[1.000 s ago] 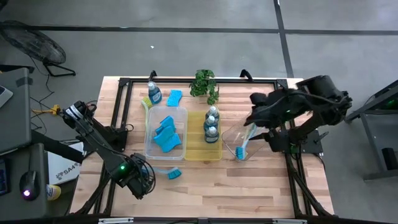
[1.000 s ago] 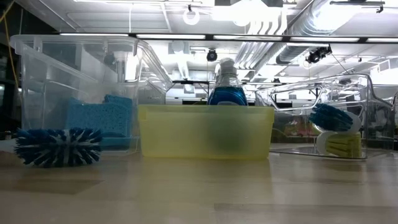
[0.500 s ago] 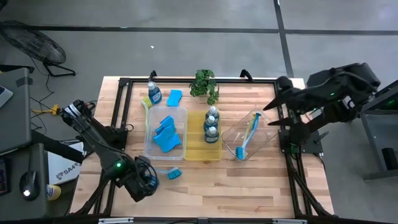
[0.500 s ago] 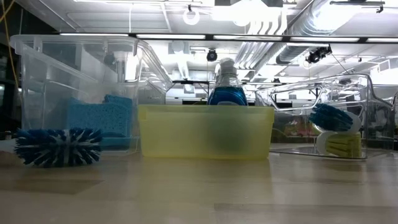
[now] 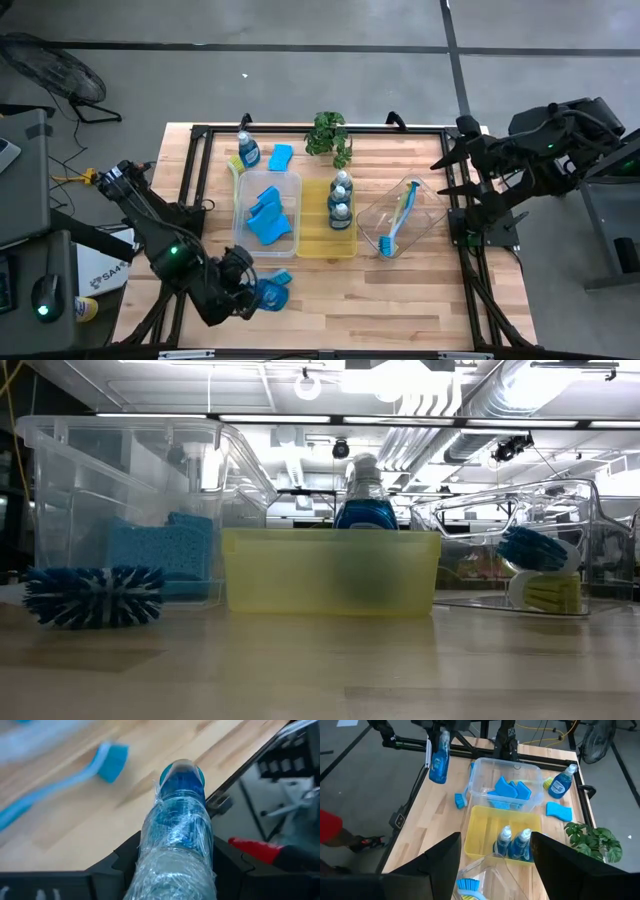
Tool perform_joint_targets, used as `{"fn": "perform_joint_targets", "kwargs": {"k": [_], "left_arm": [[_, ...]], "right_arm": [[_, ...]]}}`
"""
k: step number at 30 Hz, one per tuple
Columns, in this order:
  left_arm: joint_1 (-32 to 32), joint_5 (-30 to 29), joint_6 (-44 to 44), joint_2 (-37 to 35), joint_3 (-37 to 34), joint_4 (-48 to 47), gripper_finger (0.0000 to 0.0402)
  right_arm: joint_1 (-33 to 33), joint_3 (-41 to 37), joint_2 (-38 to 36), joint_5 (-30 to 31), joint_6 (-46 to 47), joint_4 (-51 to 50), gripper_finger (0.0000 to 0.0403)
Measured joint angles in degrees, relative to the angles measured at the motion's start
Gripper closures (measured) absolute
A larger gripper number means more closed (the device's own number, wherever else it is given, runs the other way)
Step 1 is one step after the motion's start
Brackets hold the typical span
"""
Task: Pick & Place Kitchen Sink Supplies
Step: Put the dishwashing liquid bottle into the yellow bin
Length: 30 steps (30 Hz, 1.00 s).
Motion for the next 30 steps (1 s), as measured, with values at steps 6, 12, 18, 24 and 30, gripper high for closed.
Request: {"fn": "perform_joint_targets", "kwargs": {"k": [6,12,18,24,30], "left_arm": [[6.58,-2.48,11.75,0.00,5.49,0.13,0.0238],[17.18,0.81,26.85,0.00,9.77,0.03,0.0239],[29.42,7.45,43.31,0.00,12.57,0.01,0.0239],[41.74,14.99,58.84,0.00,13.08,-0.59,0.0239],[52.30,19.88,73.60,0.47,13.08,-0.88,0.0239]], "right_arm": [[-0.01,0.00,-0.02,-0.26,-0.72,-0.01,0.0171],[0.00,0.00,-0.02,-0.43,-1.06,-0.02,0.0171],[0.00,0.00,-0.02,-0.26,-0.20,-0.02,0.0171],[0.00,0.00,-0.02,3.74,1.23,0.00,0.0171],[0.00,0.00,-0.02,7.68,5.35,0.00,0.0171]]}}
